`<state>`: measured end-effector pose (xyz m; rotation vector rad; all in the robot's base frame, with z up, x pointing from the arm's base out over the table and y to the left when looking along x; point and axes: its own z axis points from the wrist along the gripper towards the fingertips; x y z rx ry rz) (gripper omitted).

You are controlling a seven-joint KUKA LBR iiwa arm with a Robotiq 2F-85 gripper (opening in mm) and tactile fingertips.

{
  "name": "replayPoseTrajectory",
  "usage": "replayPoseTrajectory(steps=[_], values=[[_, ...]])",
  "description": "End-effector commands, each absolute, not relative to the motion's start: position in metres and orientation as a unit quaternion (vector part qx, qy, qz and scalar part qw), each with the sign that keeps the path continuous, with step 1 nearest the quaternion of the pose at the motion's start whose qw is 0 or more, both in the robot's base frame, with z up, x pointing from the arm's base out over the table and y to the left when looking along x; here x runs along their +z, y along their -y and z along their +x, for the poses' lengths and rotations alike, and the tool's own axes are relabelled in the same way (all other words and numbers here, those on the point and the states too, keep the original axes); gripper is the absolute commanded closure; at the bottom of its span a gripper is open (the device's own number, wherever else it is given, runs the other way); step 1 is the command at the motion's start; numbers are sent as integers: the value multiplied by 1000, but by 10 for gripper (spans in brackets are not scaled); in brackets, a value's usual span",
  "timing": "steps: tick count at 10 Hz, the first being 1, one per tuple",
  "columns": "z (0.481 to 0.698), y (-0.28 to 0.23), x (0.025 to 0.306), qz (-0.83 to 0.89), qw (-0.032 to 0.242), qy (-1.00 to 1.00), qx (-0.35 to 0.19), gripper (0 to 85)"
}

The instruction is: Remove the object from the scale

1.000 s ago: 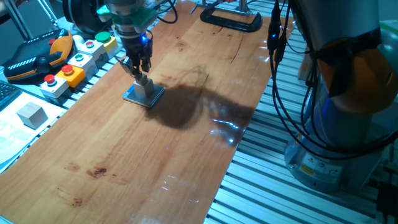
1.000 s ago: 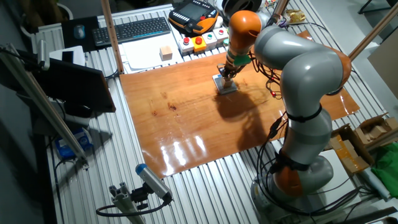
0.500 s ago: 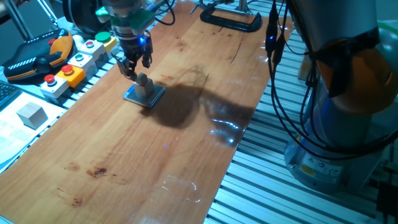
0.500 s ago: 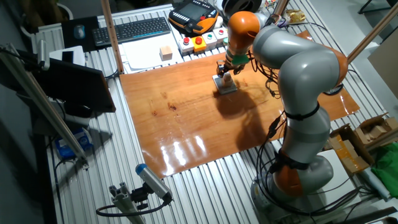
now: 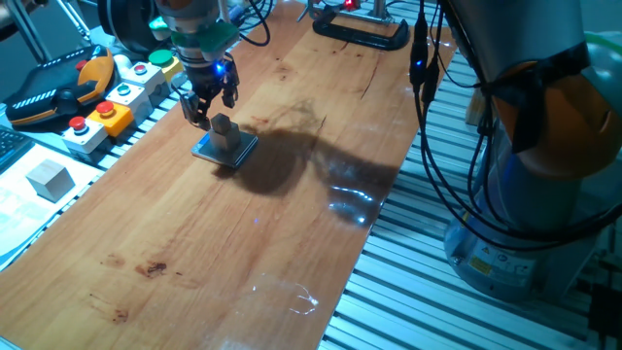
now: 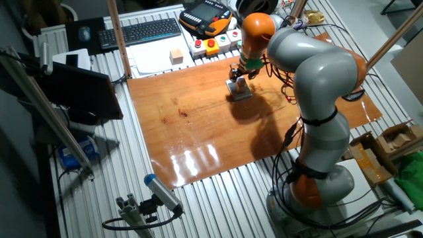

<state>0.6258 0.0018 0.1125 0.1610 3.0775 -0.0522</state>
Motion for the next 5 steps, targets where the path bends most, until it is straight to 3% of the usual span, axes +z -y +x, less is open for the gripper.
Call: replayPoseTrajectory(steps=[1,5], values=[[626,-1,111,52,30,-998,-16,67],[625,0,103,53,30,-998,-12,77]])
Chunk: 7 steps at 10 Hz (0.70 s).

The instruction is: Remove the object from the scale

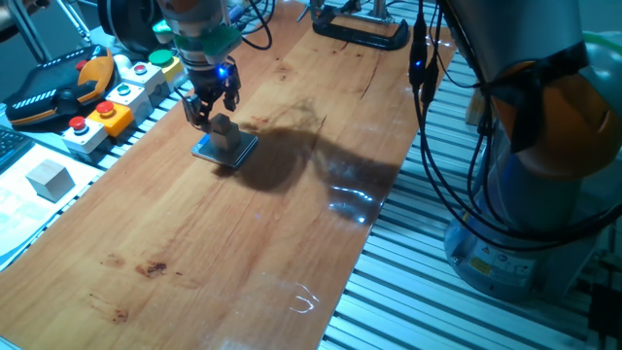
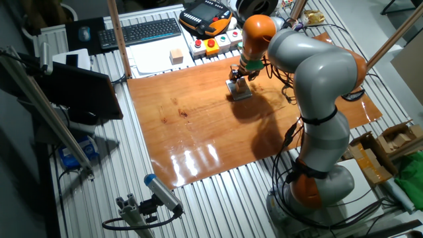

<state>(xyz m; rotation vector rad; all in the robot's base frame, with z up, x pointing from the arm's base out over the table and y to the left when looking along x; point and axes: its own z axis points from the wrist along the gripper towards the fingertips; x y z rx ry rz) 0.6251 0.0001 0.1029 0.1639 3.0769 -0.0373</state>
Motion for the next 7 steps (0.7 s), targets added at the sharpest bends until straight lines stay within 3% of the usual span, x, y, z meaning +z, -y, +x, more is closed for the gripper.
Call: replayPoseTrajectory(steps=[1,7], values=[[625,0,102,54,30,-998,-12,77],[626,0,96,54,31,-998,-10,97]])
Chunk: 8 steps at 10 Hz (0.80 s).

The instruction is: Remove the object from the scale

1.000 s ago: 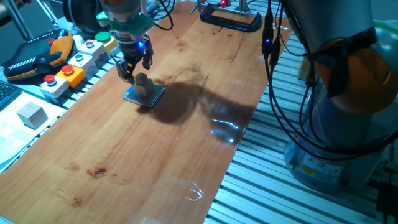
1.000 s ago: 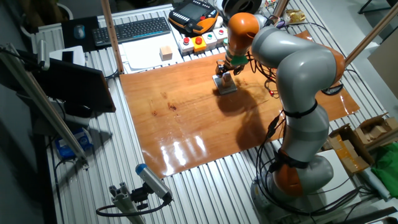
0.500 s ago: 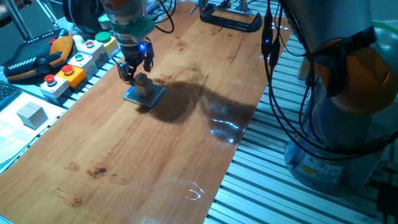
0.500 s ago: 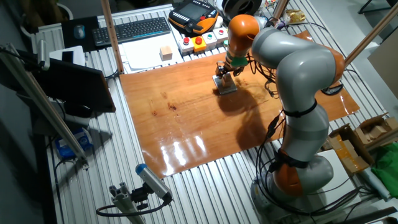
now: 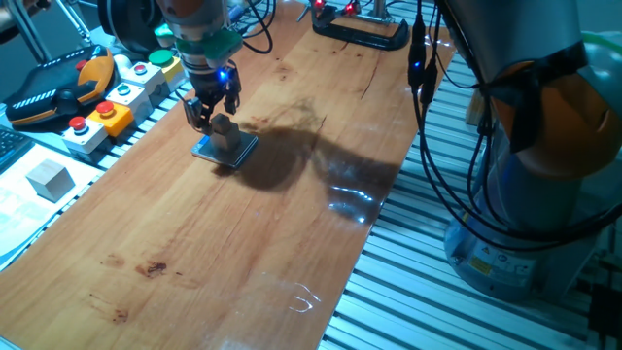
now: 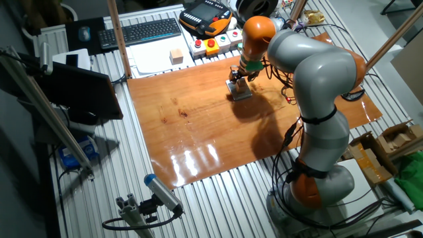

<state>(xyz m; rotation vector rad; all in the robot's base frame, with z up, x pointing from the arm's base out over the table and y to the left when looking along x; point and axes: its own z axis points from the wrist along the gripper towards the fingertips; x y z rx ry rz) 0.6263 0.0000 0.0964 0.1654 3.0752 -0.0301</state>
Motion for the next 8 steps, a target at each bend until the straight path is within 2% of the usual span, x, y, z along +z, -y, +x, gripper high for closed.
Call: replayPoseTrajectory(steps=[1,4,8], values=[[626,0,96,53,31,-998,-9,110],[626,0,96,53,31,-998,-10,153],[626,0,97,50,30,-998,-11,267]])
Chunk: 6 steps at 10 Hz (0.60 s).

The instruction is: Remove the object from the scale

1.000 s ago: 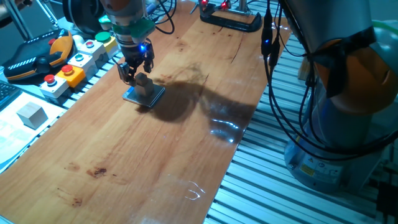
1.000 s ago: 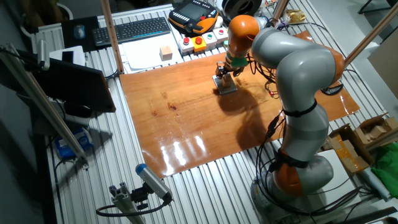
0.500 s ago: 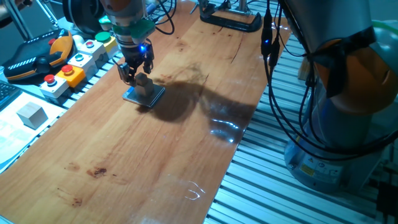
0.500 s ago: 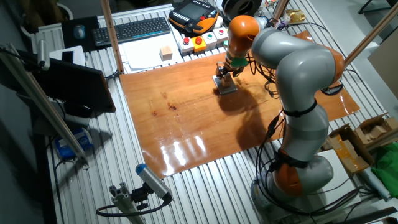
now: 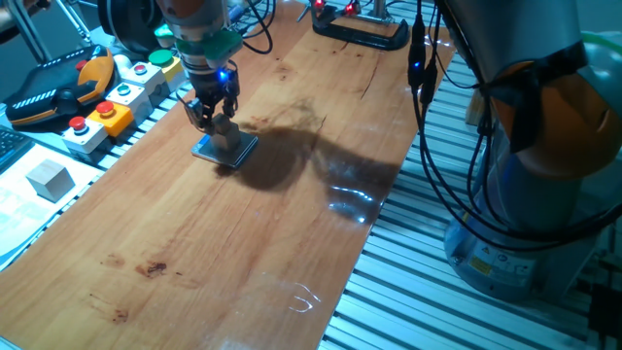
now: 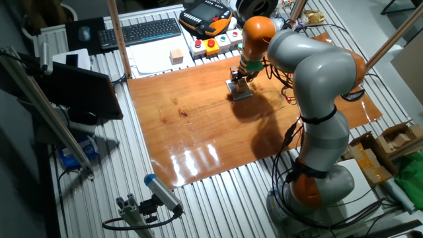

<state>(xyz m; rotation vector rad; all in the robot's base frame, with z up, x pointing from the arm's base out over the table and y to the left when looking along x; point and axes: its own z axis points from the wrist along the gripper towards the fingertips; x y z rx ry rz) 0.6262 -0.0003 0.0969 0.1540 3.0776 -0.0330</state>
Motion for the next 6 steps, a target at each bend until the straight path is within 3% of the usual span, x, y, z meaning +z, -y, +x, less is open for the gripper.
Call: replayPoseTrajectory(steps=[1,4,5,6], values=[[626,0,97,48,29,-998,-12,317],[626,1,99,43,26,-999,-13,437],[625,1,100,40,24,-999,-14,540],[625,1,102,37,22,-999,-13,700]])
